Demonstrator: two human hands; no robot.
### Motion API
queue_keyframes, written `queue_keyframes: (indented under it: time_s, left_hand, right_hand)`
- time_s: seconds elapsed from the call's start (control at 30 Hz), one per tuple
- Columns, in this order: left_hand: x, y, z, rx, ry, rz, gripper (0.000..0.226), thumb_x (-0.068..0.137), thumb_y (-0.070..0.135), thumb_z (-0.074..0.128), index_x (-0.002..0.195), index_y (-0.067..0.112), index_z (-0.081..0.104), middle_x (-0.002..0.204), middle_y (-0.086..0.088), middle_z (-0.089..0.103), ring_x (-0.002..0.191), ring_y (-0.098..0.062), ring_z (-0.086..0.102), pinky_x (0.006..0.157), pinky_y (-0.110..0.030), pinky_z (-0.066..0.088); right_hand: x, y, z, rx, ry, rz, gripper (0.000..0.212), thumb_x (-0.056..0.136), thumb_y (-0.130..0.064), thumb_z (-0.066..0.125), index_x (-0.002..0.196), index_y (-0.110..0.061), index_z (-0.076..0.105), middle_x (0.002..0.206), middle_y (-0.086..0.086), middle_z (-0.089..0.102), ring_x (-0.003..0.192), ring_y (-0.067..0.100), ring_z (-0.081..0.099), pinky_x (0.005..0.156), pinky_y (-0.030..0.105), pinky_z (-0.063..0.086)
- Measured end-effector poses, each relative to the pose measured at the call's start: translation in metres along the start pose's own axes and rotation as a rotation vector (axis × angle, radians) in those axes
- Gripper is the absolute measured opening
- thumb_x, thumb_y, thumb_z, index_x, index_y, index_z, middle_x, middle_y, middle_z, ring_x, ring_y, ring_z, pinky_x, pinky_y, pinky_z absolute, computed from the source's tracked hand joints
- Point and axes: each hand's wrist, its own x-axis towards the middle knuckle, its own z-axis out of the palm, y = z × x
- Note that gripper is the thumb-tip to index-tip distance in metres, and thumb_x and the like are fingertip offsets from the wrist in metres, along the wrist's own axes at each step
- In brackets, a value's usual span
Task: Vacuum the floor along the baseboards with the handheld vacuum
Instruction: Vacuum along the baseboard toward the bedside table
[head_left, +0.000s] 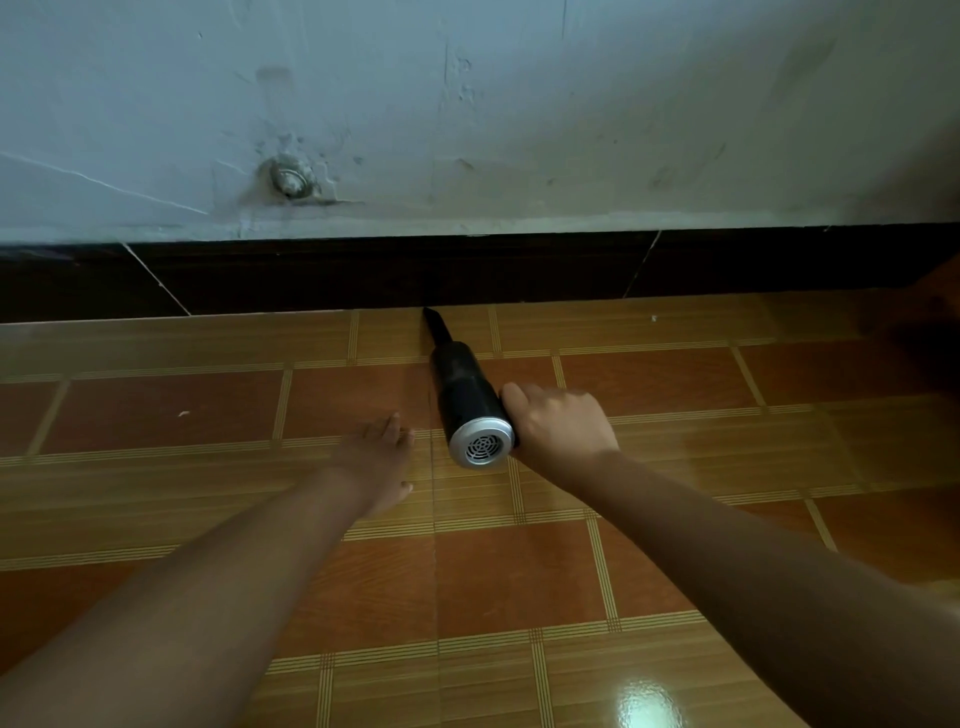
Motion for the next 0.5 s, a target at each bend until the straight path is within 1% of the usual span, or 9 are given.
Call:
queue_keyframes:
  time_s: [0.13,0.3,0.43,0.5]
  left_hand:
    - [0.002,-0.001,0.002,0.011,0.03,0.011,0.072,0.1,0.04,0.036,0.152,0.005,0.0,0.158,-0.018,-0.009,0.148,-0.028,-0.004,0.121,-0.04,0.008]
    - [0.01,-0.008,0.012,-0.008,0.07,0.035,0.073,0.098,0.043,0.04,0.152,0.008,0.006,0.16,-0.013,0.0,0.148,-0.026,0.002,0.119,-0.042,0.015]
    - [0.01,-0.008,0.013,0.03,0.11,0.043,0.068,0.099,0.042,0.037,0.151,0.005,0.013,0.159,-0.015,0.008,0.147,-0.027,0.007,0.12,-0.04,0.012]
    - [0.01,-0.005,0.011,0.047,0.119,0.032,0.068,0.099,0.042,0.035,0.151,0.005,0.012,0.158,-0.018,0.008,0.147,-0.028,0.007,0.12,-0.04,0.012]
  right_hand:
    - [0.007,-0.011,0.001,-0.001,0.017,-0.027,0.034,0.055,-0.021,0.084,0.071,-0.008,0.057,0.052,0.003,0.054,0.033,0.02,0.046,0.041,0.019,0.021]
    - [0.018,-0.022,0.005,0.004,0.008,-0.043,0.036,0.051,-0.021,0.085,0.07,-0.008,0.056,0.052,0.003,0.054,0.033,0.02,0.045,0.041,0.02,0.021]
    - [0.021,-0.021,0.005,0.013,0.005,-0.05,0.036,0.053,-0.021,0.085,0.07,-0.009,0.056,0.053,0.003,0.054,0.033,0.02,0.046,0.039,0.02,0.023]
    - [0.019,-0.018,0.004,0.018,0.006,-0.043,0.036,0.053,-0.02,0.085,0.07,-0.008,0.056,0.052,0.003,0.054,0.034,0.02,0.046,0.039,0.021,0.023]
